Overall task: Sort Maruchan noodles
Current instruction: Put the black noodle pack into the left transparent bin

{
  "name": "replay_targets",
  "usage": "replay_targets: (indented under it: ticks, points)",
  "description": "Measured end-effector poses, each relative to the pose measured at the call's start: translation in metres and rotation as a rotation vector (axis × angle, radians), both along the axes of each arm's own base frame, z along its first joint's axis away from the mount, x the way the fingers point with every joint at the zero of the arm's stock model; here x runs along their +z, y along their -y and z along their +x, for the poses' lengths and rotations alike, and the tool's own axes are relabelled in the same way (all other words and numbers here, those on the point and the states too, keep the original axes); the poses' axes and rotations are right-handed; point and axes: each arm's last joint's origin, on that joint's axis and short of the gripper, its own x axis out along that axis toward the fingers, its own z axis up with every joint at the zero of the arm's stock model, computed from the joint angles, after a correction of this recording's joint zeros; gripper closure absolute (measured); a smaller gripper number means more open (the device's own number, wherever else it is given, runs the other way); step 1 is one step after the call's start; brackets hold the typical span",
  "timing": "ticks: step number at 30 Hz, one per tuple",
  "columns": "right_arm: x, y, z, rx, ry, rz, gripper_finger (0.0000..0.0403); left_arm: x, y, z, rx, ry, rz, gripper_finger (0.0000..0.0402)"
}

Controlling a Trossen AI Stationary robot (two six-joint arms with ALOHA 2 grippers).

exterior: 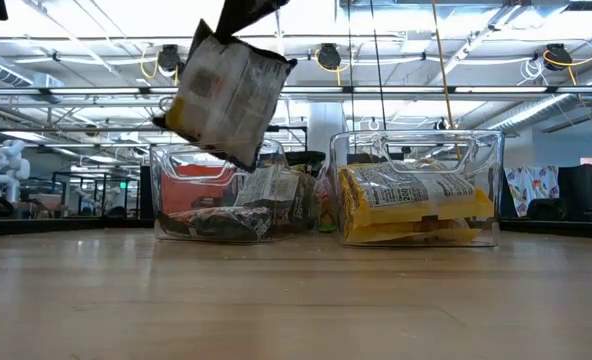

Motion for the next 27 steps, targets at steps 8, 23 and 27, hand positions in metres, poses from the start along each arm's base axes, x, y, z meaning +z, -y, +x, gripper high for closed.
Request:
replay_targets:
  ticks: [8,23,27]
  points:
    - [-0.005,-0.001,-0.001,0.057,-0.021,0.116,0.0403,0.0,0.0,0.0,0.0,0.0,0.001,0.0396]
    - [-0.017,0.011,-0.006,0.12,-0.149,0.327,0.0403,0.0,0.0,0.0,0.0,0.001,0.002,0.0396]
    - [-0.017,0.021,-0.004,0.146,-0.161,0.367,0.0403,0.0,-0.001,0.0,0.008,0.01,0.019,0.0396]
